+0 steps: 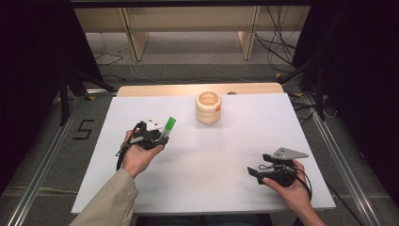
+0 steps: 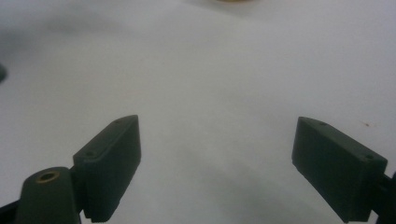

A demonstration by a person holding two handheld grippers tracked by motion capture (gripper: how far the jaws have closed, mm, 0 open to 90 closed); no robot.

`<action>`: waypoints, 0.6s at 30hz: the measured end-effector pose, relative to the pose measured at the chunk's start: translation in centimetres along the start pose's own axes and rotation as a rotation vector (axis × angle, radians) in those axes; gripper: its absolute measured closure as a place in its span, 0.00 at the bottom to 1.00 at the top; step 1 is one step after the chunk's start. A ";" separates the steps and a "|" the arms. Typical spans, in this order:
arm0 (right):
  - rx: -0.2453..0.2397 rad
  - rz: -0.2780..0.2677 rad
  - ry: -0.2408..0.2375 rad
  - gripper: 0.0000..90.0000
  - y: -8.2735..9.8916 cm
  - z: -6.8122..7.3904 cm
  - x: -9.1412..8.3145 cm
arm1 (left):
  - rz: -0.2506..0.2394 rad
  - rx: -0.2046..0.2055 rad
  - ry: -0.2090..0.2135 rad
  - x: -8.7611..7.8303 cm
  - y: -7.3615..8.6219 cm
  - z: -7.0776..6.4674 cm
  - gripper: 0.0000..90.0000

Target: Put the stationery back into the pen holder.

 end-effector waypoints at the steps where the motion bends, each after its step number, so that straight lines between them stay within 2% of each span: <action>1: 0.000 0.000 0.000 0.18 0.0 0.0 0.0 | -0.003 -0.001 0.001 0.0 -0.1 -0.1 0.73; 18: 0.000 -0.002 -0.002 0.18 0.0 0.0 0.0 | -0.025 -0.001 0.009 0.7 -1.3 -0.7 0.73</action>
Point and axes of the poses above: each handheld gripper's, and its own axes: x roughly forward along the jaws, y roughly out of its underside, z roughly to its left, the point moved 1 cm from there along x, roughly forward along the jaws, and after that the axes turned 5 degrees about -x, right-handed, at the moved point
